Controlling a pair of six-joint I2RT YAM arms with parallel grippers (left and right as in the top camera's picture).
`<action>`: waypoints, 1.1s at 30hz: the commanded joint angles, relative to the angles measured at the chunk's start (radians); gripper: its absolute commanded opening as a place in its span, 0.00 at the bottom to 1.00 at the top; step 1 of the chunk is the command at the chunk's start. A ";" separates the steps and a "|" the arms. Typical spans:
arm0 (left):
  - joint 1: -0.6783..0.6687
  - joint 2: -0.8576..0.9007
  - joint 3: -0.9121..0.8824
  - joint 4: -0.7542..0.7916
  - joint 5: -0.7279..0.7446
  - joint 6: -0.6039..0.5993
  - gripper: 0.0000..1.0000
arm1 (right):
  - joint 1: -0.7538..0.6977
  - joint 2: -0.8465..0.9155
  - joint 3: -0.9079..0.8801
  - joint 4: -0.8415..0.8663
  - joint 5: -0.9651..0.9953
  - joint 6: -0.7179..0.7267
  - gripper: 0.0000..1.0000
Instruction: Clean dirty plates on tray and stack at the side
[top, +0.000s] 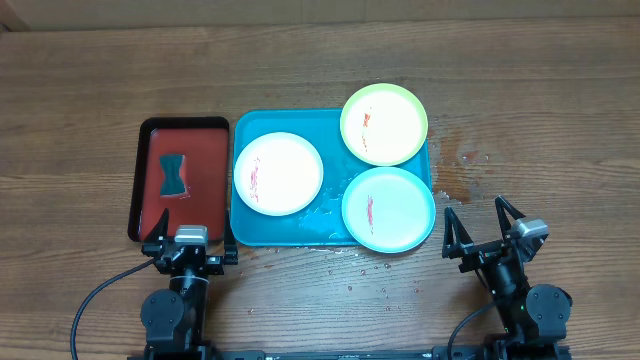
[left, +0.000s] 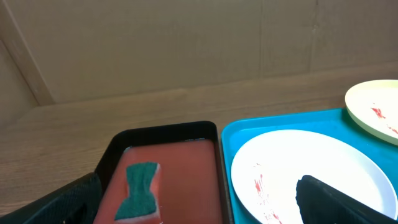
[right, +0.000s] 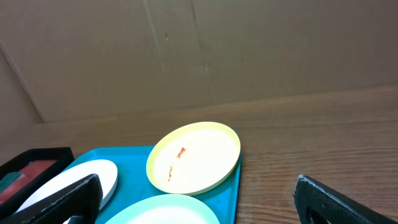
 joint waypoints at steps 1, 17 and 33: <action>0.005 -0.013 -0.006 0.002 0.009 -0.016 1.00 | 0.006 -0.009 -0.010 0.007 -0.001 0.000 1.00; 0.005 -0.005 0.092 -0.078 0.078 -0.079 1.00 | 0.006 -0.009 -0.010 0.007 -0.001 0.000 1.00; 0.005 0.454 0.526 -0.210 0.212 -0.079 1.00 | 0.006 -0.009 -0.010 0.007 -0.001 -0.001 1.00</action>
